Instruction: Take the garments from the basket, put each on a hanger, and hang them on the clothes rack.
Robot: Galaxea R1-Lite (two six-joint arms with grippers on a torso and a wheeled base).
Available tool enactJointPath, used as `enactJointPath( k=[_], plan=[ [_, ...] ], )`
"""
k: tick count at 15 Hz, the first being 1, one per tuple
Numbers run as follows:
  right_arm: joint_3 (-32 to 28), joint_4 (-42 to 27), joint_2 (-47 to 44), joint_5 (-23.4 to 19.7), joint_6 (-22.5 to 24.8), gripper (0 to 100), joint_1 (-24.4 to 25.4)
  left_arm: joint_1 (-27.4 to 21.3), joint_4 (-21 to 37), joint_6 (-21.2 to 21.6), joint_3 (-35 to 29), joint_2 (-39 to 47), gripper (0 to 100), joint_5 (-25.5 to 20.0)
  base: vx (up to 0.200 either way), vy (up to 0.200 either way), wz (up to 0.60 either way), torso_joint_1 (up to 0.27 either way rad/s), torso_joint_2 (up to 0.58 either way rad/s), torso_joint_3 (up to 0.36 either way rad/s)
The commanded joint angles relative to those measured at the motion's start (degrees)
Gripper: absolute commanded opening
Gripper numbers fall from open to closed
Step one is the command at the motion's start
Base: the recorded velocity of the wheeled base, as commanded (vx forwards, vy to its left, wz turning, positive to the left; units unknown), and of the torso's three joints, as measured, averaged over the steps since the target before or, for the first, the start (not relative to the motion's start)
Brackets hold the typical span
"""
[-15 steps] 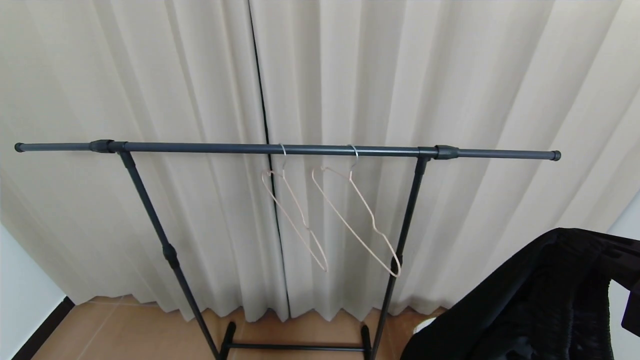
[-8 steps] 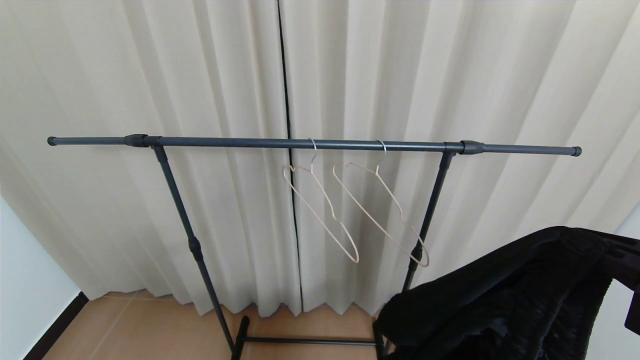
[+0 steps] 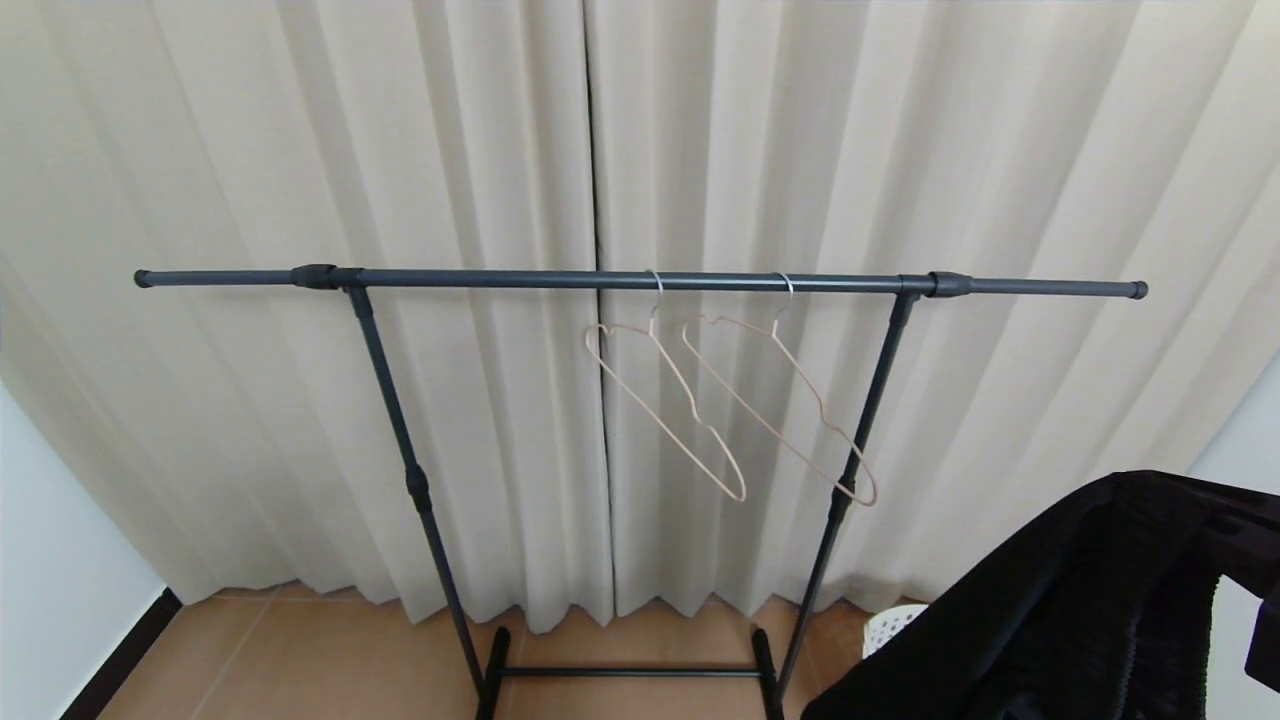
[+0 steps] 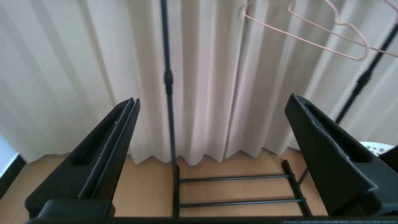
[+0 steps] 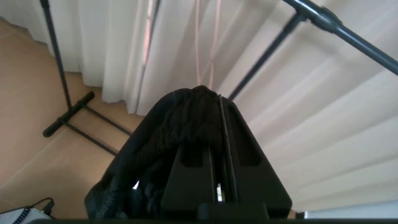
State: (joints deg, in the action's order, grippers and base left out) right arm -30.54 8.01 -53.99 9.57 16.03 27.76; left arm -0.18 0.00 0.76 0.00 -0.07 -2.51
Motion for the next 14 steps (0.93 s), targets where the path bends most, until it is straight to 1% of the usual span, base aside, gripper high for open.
enactJointPath(
  k=[1,7,9,10,14],
  plan=[
    [0.83,0.08,0.47,-0.08,1.37,0,0.02,0.01,0.00,-0.05,0.00,0.07,100,0.05,0.000,0.000,0.00,0.000,0.00,0.000],
    [1.36,0.16,0.47,-0.17,1.55,0,0.02,-0.08,0.09,0.12,0.00,0.07,100,-0.04,0.000,0.000,0.00,0.000,0.00,0.000],
    [1.45,0.16,0.38,-0.17,1.55,0,1.33,0.01,0.09,0.04,0.00,0.07,100,-0.13,0.000,0.000,0.00,0.000,0.00,0.000],
    [1.53,0.16,0.38,-0.17,1.55,0,1.69,0.01,0.09,0.04,0.00,0.07,100,-0.13,0.000,0.000,-0.60,-0.007,0.01,0.007],
    [2.32,0.16,-0.06,0.01,1.81,0,1.60,-0.34,0.26,0.12,-0.09,0.78,100,-0.21,0.000,0.000,0.00,0.000,0.00,0.000]
  ],
)
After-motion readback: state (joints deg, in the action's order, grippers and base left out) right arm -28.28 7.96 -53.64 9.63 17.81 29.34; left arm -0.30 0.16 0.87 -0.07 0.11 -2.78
